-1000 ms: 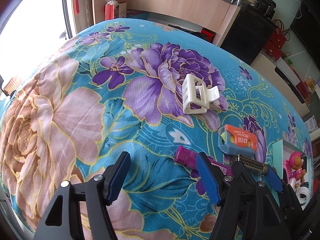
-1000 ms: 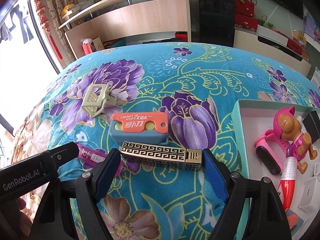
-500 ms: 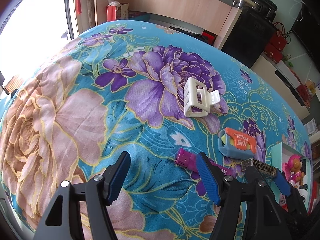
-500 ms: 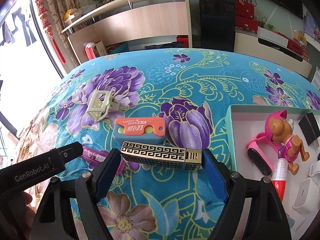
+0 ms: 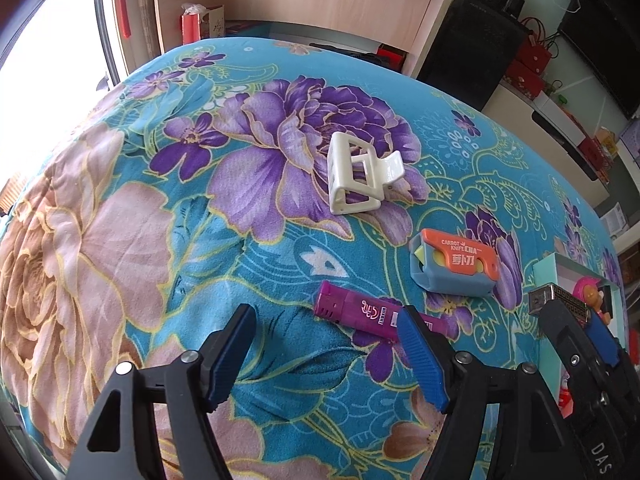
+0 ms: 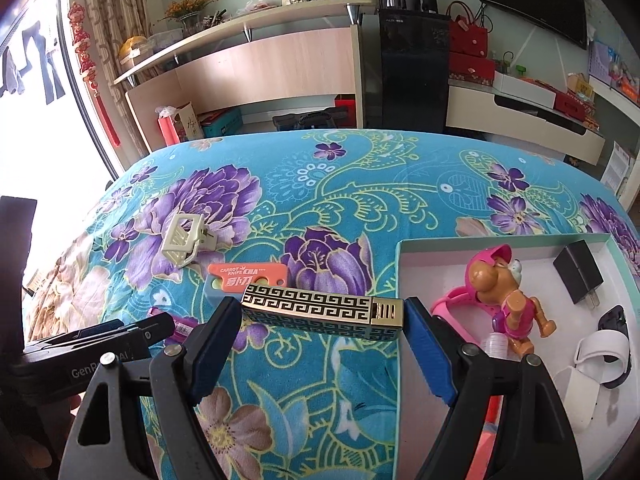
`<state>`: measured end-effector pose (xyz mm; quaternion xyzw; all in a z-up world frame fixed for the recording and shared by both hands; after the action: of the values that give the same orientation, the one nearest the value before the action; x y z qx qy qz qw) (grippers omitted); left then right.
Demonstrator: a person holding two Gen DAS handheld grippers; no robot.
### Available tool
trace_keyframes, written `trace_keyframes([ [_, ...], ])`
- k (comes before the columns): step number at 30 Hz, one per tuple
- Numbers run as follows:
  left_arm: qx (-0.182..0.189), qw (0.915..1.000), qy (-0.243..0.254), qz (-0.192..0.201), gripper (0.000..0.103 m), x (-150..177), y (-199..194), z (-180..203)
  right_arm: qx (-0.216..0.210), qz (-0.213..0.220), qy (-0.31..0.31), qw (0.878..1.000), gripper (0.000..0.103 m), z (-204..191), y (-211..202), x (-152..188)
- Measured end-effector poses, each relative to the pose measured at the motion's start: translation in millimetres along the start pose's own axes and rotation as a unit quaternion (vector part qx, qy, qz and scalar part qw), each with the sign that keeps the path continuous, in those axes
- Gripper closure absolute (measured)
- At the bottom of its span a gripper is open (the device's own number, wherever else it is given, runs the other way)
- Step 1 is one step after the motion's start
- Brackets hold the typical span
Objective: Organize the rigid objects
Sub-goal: 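Grasp the purple lighter with the left gripper while the right gripper lifts the harmonica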
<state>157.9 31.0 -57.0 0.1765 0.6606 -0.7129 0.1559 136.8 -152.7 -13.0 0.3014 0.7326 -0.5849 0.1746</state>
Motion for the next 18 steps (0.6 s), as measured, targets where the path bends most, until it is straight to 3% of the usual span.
trace_keyframes([
  [10,0.001,0.997,0.077,-0.008,0.015,1,7,30,0.005,0.004,0.014,1.0,0.02,11,-4,-4],
  [18,-0.006,0.996,0.089,-0.01,0.014,1,13,34,0.002,0.0,0.01,1.0,0.02,9,-2,-2],
])
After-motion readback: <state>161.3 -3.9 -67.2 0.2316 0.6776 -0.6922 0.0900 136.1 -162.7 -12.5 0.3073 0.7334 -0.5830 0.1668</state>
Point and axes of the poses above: each gripper's, at about its wrist camera, not at the fingertips, and y roughly the way its jaws point, z to its right, x to its underside, the point moved 3 cm from there along y, roughly the way its jaws point, and after that the axes turned 13 degrees about y, right-handed, at the moved point
